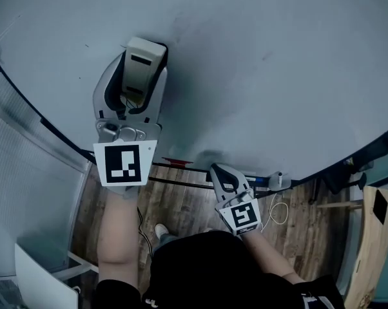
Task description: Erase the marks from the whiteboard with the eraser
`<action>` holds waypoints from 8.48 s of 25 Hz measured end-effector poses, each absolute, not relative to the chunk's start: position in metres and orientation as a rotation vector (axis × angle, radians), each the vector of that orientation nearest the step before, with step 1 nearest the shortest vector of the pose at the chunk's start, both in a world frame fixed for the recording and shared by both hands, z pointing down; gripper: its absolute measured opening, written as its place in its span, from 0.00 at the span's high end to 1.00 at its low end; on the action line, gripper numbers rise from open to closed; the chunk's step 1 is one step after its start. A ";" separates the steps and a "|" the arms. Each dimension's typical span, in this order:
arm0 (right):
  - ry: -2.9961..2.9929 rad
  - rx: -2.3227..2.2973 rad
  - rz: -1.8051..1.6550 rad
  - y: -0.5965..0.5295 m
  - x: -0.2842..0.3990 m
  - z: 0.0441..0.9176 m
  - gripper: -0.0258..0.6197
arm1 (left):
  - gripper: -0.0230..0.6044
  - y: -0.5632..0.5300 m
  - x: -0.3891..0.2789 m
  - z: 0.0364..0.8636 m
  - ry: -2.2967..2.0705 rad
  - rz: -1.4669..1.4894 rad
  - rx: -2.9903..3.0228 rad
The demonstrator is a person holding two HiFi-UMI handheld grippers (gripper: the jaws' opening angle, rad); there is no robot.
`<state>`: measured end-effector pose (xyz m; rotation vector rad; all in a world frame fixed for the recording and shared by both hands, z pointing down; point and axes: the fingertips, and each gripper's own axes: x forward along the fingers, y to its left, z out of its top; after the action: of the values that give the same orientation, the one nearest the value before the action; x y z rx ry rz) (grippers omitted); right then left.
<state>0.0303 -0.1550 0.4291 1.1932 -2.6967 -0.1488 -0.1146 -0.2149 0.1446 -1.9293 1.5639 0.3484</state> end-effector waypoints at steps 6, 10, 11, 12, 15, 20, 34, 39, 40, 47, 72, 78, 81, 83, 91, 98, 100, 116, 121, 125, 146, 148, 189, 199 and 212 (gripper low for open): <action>-2.654 1.206 -0.120 -0.143 0.005 0.443 0.91 | 0.54 -0.218 -0.123 0.220 1.530 0.100 -1.958; -2.630 1.200 -0.106 -0.133 -0.010 0.453 0.92 | 0.54 -0.218 -0.130 0.267 1.501 -0.034 -1.953; -2.623 1.205 -0.094 -0.131 -0.012 0.456 0.92 | 0.54 -0.218 -0.134 0.278 1.506 -0.039 -1.961; -2.616 1.212 -0.078 -0.129 -0.014 0.459 0.91 | 0.54 -0.218 -0.137 0.287 1.512 -0.045 -1.969; -2.600 1.232 -0.051 -0.125 -0.020 0.463 0.91 | 0.54 -0.219 -0.148 0.315 1.535 -0.078 -1.997; -2.576 1.251 -0.032 -0.117 -0.033 0.470 0.92 | 0.54 -0.223 -0.167 0.365 1.617 -0.121 -2.074; -2.529 1.385 -0.001 -0.105 -0.030 0.473 0.91 | 0.54 -0.221 -0.155 0.353 1.583 -0.102 -2.096; -2.524 1.444 -0.013 -0.106 -0.016 0.463 0.92 | 0.54 -0.218 -0.126 0.292 1.510 -0.044 -2.034; -2.523 1.451 -0.018 -0.106 -0.013 0.461 0.92 | 0.54 -0.218 -0.121 0.281 1.502 -0.008 -2.029; -2.522 1.483 -0.056 -0.109 0.010 0.449 0.92 | 0.54 -0.212 -0.091 0.186 1.380 0.063 -1.900; -2.565 1.330 -0.058 -0.143 0.008 0.447 0.92 | 0.54 -0.218 -0.161 0.145 1.452 0.302 -1.863; -2.549 1.289 -0.040 -0.146 -0.006 0.461 0.92 | 0.54 -0.218 -0.202 0.180 1.504 0.389 -1.877; -2.542 1.270 -0.030 -0.145 -0.011 0.468 0.91 | 0.54 -0.220 -0.218 0.205 1.555 0.408 -1.889; -2.536 1.258 -0.021 -0.145 -0.015 0.473 0.92 | 0.54 -0.221 -0.229 0.228 1.591 0.412 -1.899; -2.524 1.205 -0.012 -0.141 -0.031 0.487 0.92 | 0.54 -0.223 -0.261 0.327 1.695 0.306 -1.957; -2.525 1.166 0.006 -0.139 -0.043 0.495 0.92 | 0.54 -0.226 -0.262 0.354 1.800 0.282 -2.060; -2.529 1.165 0.003 -0.139 -0.045 0.494 0.92 | 0.54 -0.226 -0.261 0.351 1.809 0.250 -2.054; -2.564 1.210 -0.014 -0.147 -0.038 0.478 0.92 | 0.54 -0.222 -0.243 0.211 1.637 0.349 -1.932; -2.567 1.221 -0.013 -0.148 -0.032 0.476 0.92 | 0.54 -0.220 -0.248 0.199 1.558 0.351 -1.867; -2.561 1.226 -0.003 -0.146 -0.028 0.479 0.92 | 0.54 -0.222 -0.264 0.227 1.616 0.385 -1.878; -2.536 1.239 -0.002 -0.134 -0.016 0.486 0.92 | 0.55 -0.225 -0.228 0.379 1.842 0.219 -2.100; -2.537 1.248 -0.002 -0.136 -0.012 0.485 0.92 | 0.55 -0.224 -0.218 0.364 1.825 0.255 -2.099; -2.524 1.251 0.007 -0.126 0.032 0.486 0.92 | 0.55 -0.221 -0.171 0.353 1.801 0.249 -2.097; -2.535 1.257 0.010 -0.124 0.034 0.483 0.92 | 0.55 -0.222 -0.166 0.335 1.798 0.174 -2.091; -2.555 1.352 -0.027 -0.130 0.042 0.462 0.92 | 0.55 -0.218 -0.159 0.184 1.643 0.366 -1.970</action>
<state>0.0418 -0.1296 0.4617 1.3516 -2.5545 -0.0266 -0.1594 -0.2181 0.1841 -1.9700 1.6426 0.3659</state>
